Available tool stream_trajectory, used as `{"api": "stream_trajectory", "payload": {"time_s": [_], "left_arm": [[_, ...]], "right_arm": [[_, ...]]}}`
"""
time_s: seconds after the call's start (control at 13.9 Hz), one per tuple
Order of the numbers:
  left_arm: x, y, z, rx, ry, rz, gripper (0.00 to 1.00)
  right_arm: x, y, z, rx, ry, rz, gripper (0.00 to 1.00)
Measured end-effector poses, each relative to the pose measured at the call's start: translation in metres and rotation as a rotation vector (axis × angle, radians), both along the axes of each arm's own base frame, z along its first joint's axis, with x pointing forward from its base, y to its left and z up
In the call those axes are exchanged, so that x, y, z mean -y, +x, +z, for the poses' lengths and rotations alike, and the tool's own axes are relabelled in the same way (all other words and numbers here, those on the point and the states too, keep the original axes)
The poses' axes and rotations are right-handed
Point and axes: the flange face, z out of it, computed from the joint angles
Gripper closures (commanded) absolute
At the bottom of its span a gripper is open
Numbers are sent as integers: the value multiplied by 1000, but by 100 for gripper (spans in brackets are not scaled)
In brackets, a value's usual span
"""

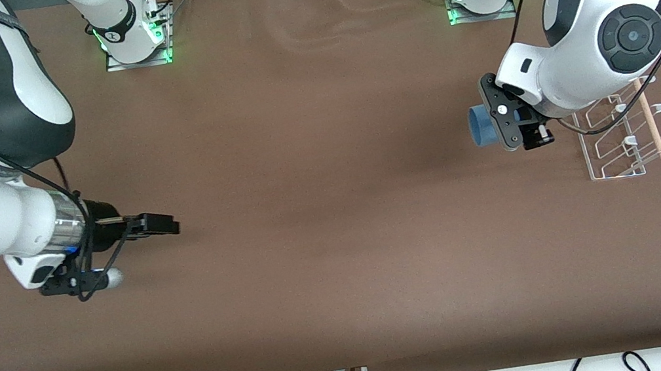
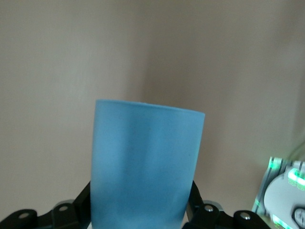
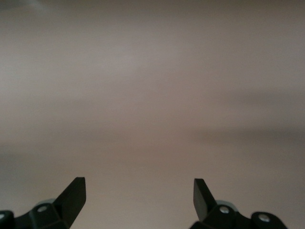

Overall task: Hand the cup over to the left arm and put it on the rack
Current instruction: 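Move the cup with the left gripper over the wire rack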

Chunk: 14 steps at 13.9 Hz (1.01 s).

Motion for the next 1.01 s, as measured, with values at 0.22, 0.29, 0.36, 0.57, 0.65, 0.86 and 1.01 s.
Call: {"api": "stream_trajectory", "payload": {"time_s": [0.22,0.29,0.36,0.57,0.65,0.86,1.01], "left_arm": [[-33,3,13,6,209,16,99],[-43,4,17,17,273,14,99],[-52,5,19,23,344,14,99],[-79,3,9,-29,597,57,98],[-86,3,-2,-59,673,72,97],[-105,15,-46,-103,869,91,96],[-117,25,-75,-114,990,62,98]], "right_arm": [[46,-13,20,41,-151,4,0],[57,-19,26,52,-192,35,0],[64,-25,31,58,-218,60,0],[65,-43,42,63,-237,88,0],[66,-47,47,69,-242,88,0],[88,-61,73,105,-255,51,0],[99,-72,90,126,-261,38,0]]}}
